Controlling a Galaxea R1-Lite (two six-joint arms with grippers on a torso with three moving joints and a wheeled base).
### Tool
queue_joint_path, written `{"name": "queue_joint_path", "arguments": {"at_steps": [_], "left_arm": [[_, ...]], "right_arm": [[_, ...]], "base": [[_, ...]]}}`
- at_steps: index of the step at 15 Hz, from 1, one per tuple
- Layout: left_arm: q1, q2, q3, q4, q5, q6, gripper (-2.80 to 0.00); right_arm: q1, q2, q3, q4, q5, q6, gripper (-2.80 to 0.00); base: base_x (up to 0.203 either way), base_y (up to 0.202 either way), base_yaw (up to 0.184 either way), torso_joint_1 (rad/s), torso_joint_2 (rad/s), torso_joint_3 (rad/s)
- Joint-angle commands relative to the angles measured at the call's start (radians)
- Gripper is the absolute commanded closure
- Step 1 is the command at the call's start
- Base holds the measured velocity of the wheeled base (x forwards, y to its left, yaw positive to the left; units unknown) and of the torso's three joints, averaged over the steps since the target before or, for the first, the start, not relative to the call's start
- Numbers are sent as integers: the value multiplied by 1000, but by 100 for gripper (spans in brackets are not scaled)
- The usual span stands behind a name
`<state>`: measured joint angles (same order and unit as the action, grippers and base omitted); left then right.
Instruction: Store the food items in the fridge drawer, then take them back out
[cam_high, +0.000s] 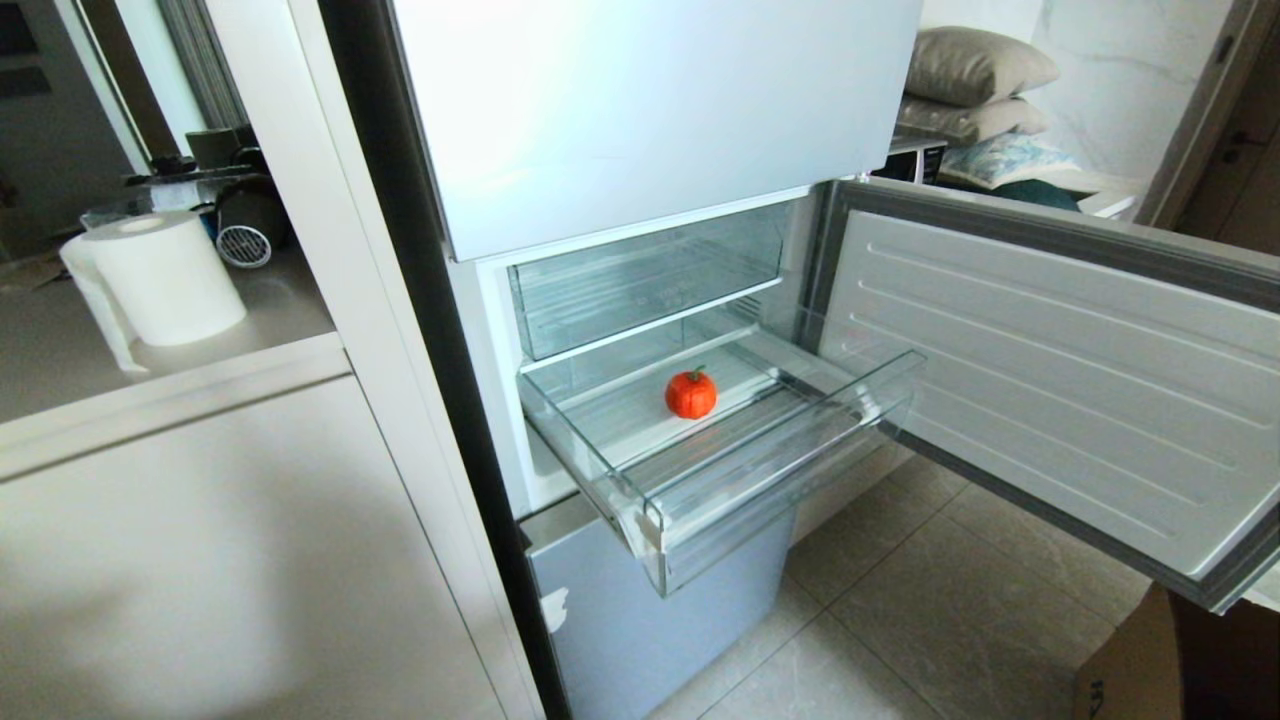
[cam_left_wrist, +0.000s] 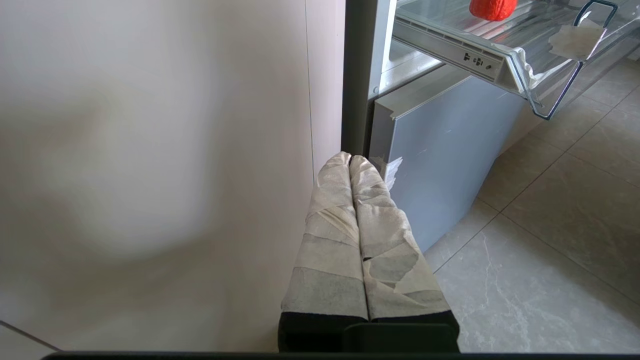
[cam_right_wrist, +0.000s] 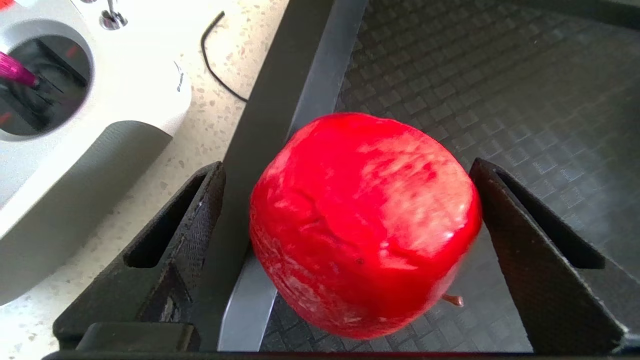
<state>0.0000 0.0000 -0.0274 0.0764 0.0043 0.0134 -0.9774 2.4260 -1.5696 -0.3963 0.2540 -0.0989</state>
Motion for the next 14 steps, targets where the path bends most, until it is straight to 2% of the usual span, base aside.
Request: {"name": "queue_joint_path", "arguments": {"at_steps": [1, 14], "left_arm": [[0, 0, 0, 0, 0, 0, 0], [0, 0, 0, 0, 0, 0, 0]], "right_arm": [[0, 15, 0, -4, 2, -1, -280], [-7, 17, 27, -4, 16, -1, -280]], "base": [[0, 0, 0, 0, 0, 0], [0, 0, 0, 0, 0, 0]]}}
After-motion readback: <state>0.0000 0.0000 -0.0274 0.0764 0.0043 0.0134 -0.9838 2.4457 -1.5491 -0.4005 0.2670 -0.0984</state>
